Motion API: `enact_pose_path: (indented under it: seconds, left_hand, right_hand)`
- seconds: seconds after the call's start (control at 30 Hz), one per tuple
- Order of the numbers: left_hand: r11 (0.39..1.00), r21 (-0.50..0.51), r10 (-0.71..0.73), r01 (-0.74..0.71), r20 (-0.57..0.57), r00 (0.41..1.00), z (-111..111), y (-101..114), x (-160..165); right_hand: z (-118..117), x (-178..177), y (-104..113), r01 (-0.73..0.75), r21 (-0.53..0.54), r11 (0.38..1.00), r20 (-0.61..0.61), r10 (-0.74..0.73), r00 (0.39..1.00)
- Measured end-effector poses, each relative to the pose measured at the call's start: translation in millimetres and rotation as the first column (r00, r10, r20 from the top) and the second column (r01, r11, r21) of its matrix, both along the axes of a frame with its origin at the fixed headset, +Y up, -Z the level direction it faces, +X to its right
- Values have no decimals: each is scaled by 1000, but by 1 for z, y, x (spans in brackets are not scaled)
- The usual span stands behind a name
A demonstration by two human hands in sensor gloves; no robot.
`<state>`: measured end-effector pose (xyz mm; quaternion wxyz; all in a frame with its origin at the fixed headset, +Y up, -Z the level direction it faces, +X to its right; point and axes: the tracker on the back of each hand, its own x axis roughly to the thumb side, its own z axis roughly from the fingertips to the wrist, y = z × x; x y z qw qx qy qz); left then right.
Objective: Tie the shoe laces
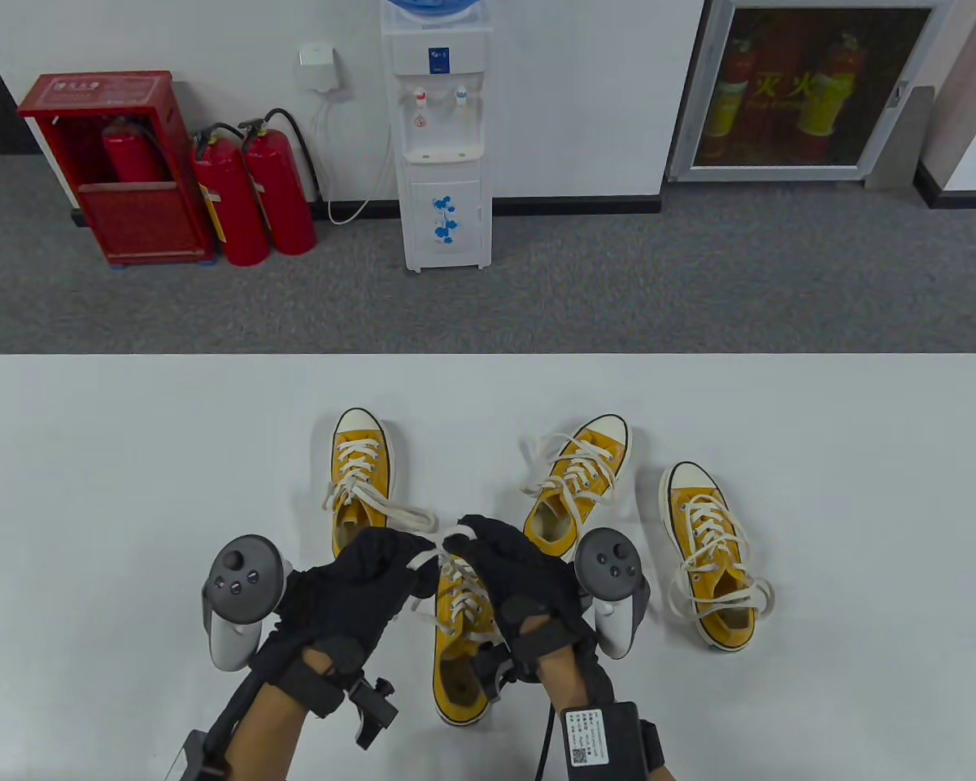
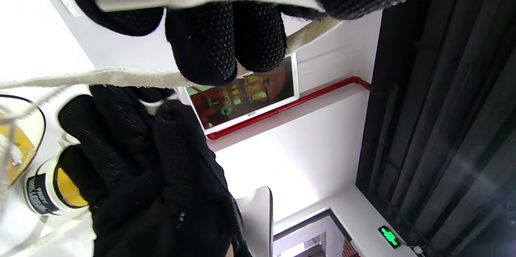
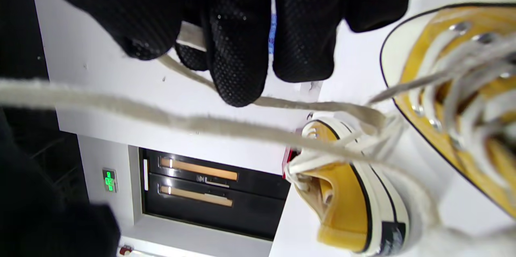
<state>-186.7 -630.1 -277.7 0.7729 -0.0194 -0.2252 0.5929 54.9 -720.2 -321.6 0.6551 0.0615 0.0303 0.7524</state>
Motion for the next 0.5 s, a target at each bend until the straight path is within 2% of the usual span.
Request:
enact_pose_path:
  seconds: [0.3, 0.43, 0.5]
  left_hand:
    - [1000, -9, 2, -2, 13, 1000, -4, 2, 5]
    - [1000, -6, 6, -6, -3, 1000, -4, 3, 4]
    - [1000, -10, 13, -13, 4, 1000, -4, 3, 5]
  right_hand:
    - [2, -17, 1, -3, 7, 1000, -179, 5, 984]
    - [5, -23, 3, -11, 17, 1000, -219, 15, 976]
    - [7, -25, 5, -21, 31, 999, -198, 27, 980]
